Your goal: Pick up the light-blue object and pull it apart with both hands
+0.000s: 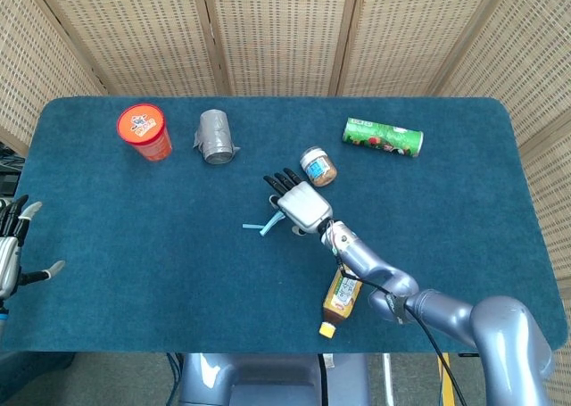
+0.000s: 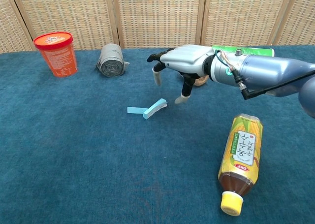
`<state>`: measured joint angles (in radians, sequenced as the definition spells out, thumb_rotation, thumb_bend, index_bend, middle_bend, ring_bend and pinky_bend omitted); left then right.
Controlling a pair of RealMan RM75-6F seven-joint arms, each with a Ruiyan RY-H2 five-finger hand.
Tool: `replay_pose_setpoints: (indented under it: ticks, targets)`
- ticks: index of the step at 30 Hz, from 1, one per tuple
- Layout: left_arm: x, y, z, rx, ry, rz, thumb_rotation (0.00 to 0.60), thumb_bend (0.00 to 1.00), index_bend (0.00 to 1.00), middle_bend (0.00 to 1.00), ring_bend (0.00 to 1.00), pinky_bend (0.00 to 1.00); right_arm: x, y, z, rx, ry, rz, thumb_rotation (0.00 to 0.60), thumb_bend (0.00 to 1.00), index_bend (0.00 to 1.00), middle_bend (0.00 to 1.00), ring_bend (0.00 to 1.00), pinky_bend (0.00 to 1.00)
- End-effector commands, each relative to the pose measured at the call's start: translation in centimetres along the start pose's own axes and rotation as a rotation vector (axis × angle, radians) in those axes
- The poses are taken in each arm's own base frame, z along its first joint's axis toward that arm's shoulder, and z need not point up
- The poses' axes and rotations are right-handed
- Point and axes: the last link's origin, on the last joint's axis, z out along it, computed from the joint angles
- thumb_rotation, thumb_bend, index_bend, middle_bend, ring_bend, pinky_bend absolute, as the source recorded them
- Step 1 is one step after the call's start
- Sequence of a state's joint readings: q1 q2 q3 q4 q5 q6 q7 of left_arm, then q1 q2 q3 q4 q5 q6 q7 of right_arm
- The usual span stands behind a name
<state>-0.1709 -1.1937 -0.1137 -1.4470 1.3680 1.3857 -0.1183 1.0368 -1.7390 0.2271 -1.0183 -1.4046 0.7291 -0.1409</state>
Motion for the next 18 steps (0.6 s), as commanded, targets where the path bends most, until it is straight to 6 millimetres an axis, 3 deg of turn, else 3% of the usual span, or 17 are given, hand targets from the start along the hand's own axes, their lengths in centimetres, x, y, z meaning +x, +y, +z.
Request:
replay_pose_setpoints:
  ticks: [1, 18]
  targets:
    - [0.0, 0.0, 0.1, 0.0, -0.003, -0.001, 0.6, 0.0, 0.0, 0.0, 0.0, 0.0, -0.3, -0.7, 0.6, 0.017, -0.006, -0.012, 0.6, 0.25, 0.37, 0.04, 0.0, 0.0]
    - [0.0, -0.3, 0.1, 0.006, -0.003, -0.012, 0.6, 0.0, 0.0, 0.0, 0.0, 0.0, -1.9, -2.4, 3.0, 0.03, -0.018, -0.13, 0.6, 0.31, 0.38, 0.06, 0.0, 0.0]
